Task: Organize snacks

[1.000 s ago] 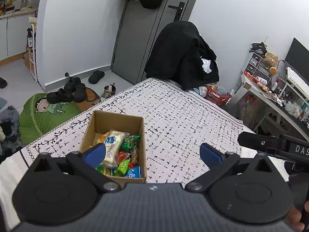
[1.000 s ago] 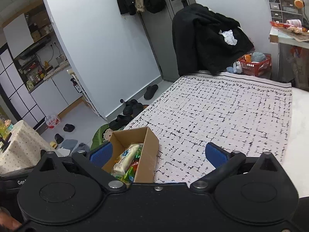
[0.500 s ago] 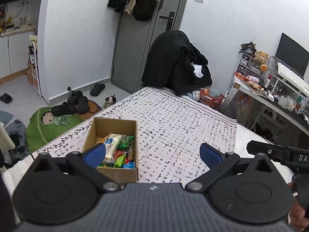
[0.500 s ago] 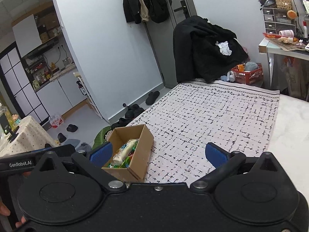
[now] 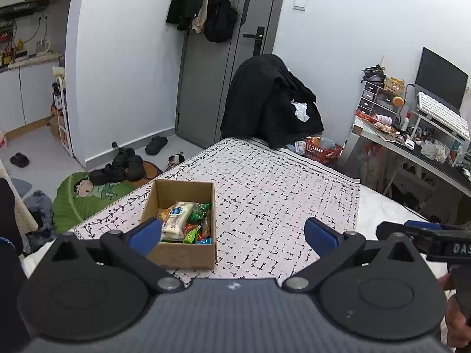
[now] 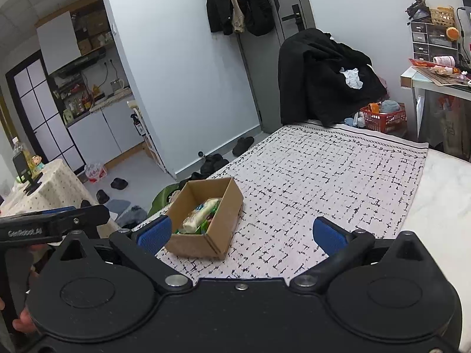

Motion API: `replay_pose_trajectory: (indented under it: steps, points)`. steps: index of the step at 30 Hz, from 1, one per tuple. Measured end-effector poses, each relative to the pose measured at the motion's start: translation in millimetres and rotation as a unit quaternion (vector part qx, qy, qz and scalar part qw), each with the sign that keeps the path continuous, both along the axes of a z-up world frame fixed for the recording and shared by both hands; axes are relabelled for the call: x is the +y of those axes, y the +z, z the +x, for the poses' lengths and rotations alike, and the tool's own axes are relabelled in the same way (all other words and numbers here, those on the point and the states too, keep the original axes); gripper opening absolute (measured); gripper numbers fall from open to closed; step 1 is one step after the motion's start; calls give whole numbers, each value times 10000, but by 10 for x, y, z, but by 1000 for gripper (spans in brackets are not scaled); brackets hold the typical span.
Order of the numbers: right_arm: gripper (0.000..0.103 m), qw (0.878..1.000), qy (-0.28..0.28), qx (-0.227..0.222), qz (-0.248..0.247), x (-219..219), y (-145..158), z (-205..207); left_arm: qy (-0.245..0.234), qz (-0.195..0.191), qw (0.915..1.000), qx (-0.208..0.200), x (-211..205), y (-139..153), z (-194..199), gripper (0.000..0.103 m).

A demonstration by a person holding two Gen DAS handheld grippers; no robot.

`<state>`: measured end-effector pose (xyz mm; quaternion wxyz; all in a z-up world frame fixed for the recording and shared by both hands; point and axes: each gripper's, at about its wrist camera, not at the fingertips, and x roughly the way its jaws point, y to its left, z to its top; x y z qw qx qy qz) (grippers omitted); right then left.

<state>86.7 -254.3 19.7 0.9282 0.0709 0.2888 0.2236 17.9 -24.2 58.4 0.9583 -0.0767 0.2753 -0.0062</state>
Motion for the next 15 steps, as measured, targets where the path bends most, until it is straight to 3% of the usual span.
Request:
replay_pose_trajectory:
  steps: [15]
  points:
    - [103,9994,145,87,-313,73,19,-224,49,164,9999,-13,87,-47,-253,103]
